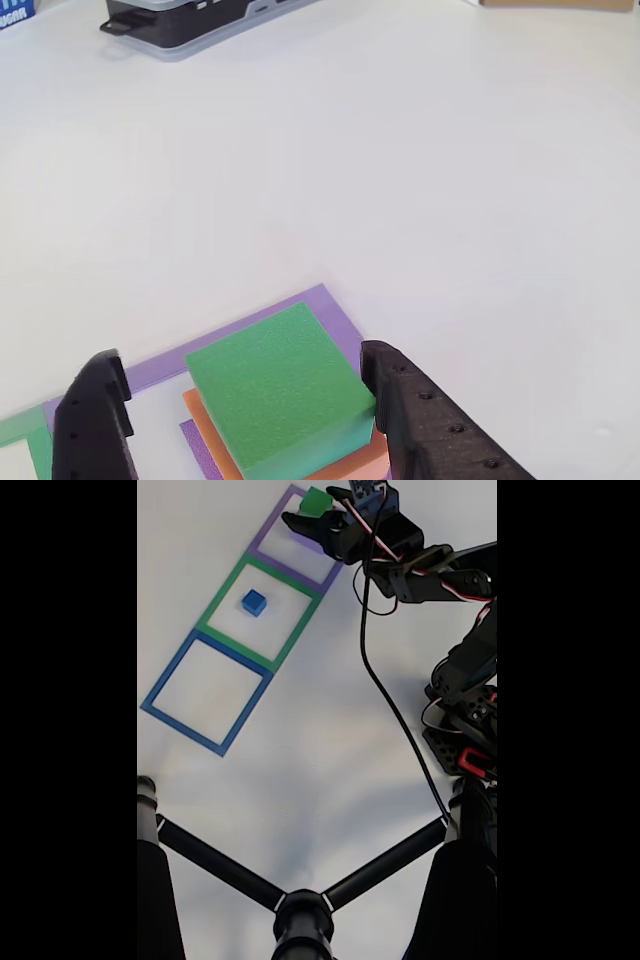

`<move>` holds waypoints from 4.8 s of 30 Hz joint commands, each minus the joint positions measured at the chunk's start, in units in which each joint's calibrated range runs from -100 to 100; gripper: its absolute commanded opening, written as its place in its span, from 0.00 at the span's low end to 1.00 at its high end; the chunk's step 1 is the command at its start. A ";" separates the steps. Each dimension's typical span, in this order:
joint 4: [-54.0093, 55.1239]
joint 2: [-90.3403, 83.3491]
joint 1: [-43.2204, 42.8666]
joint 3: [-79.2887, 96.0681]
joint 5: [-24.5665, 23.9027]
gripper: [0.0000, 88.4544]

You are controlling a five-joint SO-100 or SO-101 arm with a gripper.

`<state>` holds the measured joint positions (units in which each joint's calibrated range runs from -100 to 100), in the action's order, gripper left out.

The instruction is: Tower of hanoi

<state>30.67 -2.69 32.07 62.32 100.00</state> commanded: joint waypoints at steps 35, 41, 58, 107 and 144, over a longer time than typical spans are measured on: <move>-61.30 -30.17 -6.41 -25.84 0.00 0.06; -92.06 -31.37 -11.44 -50.37 0.00 0.06; -113.51 -33.77 -25.70 -66.00 0.00 0.06; -21.08 -21.43 -50.33 3.24 0.00 0.07; 26.11 20.80 -53.69 1.97 0.00 0.20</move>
<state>54.97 18.47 -21.48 65.68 99.41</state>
